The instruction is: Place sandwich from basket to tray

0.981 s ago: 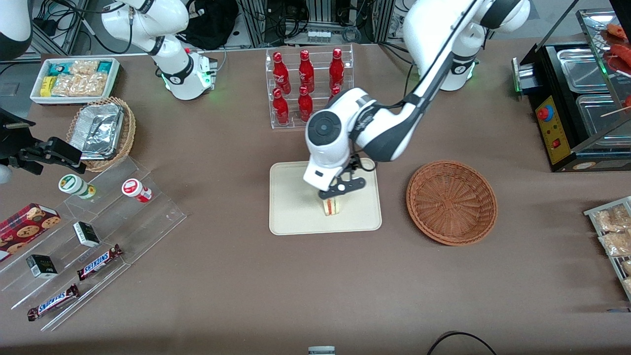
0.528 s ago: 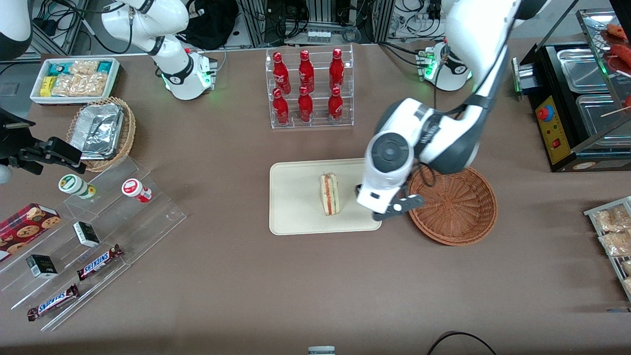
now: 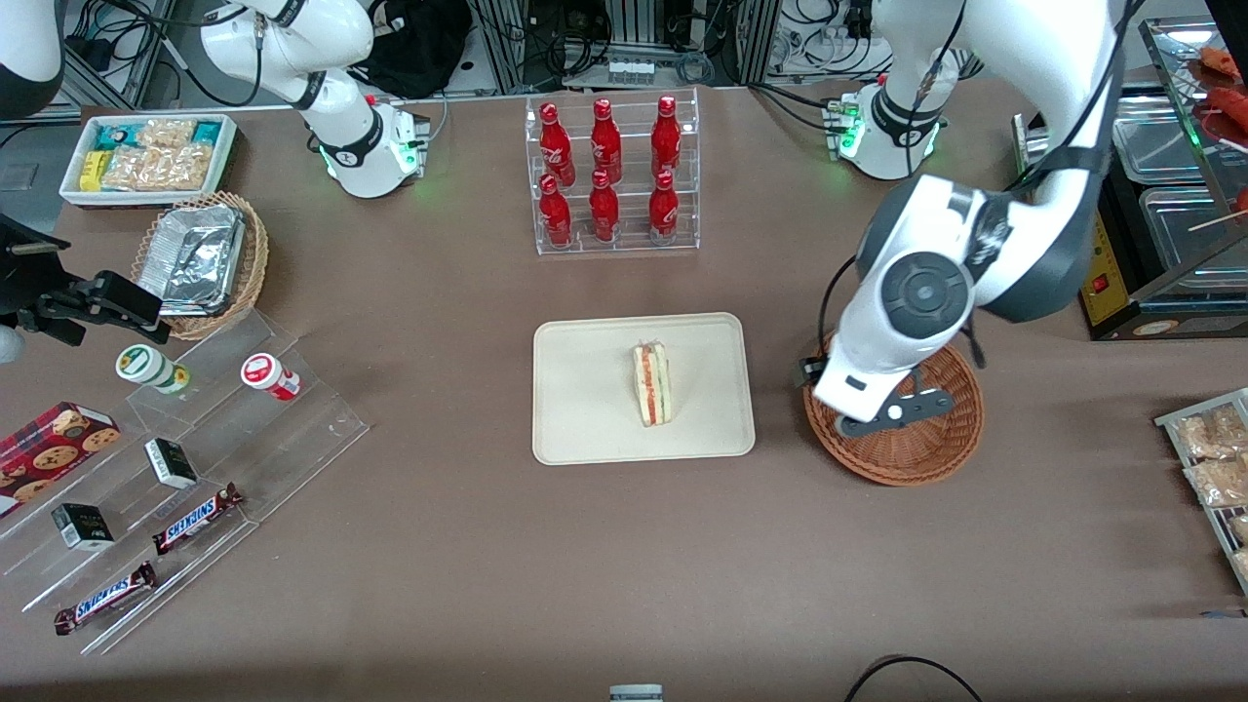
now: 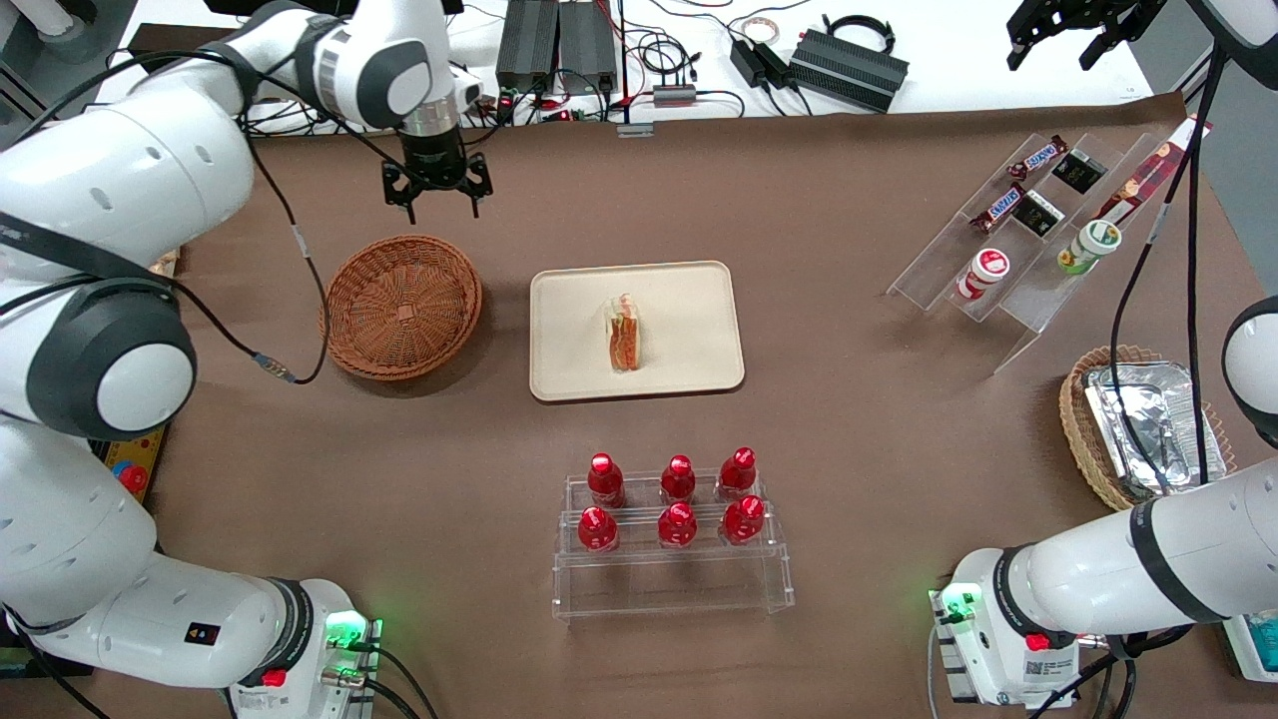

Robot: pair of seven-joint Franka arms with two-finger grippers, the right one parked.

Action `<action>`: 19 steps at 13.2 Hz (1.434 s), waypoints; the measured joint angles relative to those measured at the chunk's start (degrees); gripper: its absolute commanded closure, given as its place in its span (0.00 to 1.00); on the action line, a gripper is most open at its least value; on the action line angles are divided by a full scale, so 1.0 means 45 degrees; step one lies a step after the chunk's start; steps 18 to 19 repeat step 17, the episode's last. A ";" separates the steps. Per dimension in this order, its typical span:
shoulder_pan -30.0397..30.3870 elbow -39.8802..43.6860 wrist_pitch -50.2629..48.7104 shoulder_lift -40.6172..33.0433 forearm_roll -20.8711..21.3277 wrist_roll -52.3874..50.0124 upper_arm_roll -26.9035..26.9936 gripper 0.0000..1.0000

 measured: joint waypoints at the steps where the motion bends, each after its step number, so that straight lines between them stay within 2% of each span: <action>1: 0.0439 -0.0177 -0.0188 -0.0330 -0.0157 0.0527 -0.0134 0.00; 6: 0.2203 -0.0449 -0.2271 -0.2036 -0.0843 0.3673 -0.0499 0.00; 11: 0.3509 -0.0440 -0.4016 -0.3598 -0.0936 0.6608 -0.0571 0.00; 19: 0.3725 0.0305 -0.4222 -0.3832 -0.0941 0.7278 0.0310 0.00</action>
